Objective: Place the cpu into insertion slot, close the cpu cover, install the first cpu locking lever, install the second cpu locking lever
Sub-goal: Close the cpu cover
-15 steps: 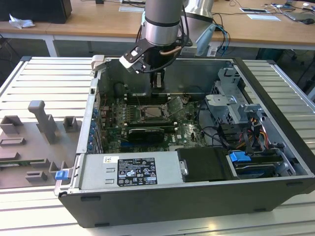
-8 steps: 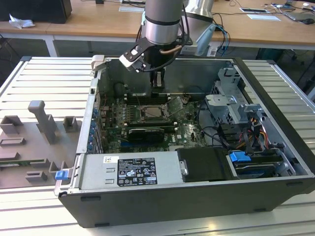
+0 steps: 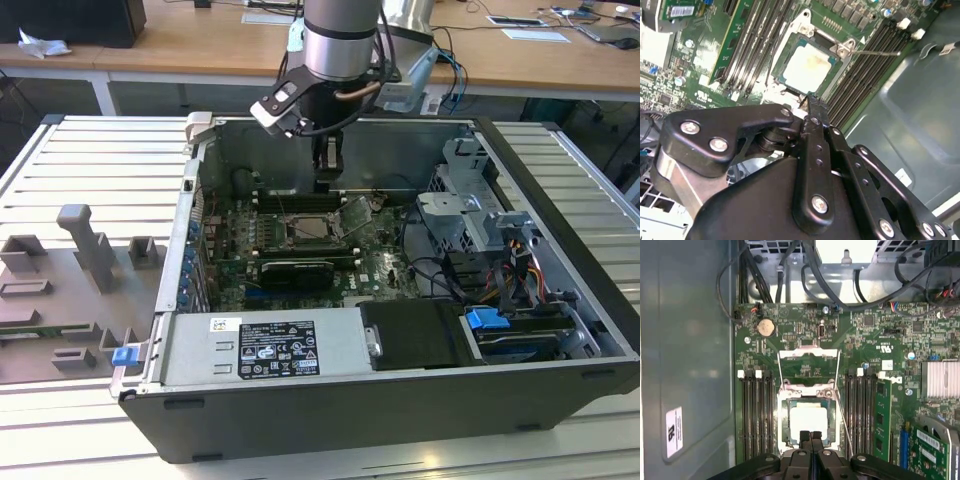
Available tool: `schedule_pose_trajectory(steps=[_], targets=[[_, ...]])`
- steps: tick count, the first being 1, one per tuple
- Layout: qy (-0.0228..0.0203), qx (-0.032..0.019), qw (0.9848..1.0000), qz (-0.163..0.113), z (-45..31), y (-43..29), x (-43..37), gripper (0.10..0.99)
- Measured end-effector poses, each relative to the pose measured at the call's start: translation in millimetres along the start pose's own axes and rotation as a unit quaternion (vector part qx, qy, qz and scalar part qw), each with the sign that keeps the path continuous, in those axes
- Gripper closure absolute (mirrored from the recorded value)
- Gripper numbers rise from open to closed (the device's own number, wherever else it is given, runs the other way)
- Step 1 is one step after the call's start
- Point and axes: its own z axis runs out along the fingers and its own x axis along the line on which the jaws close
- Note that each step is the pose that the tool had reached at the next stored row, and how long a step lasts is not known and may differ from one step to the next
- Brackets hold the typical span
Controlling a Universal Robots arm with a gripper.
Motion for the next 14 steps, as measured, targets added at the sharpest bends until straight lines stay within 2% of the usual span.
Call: schedule_pose_trajectory(steps=[14], targets=[[0.0, 0.0, 1.0, 0.0, -0.2, 12.9, 0.2, 0.98]])
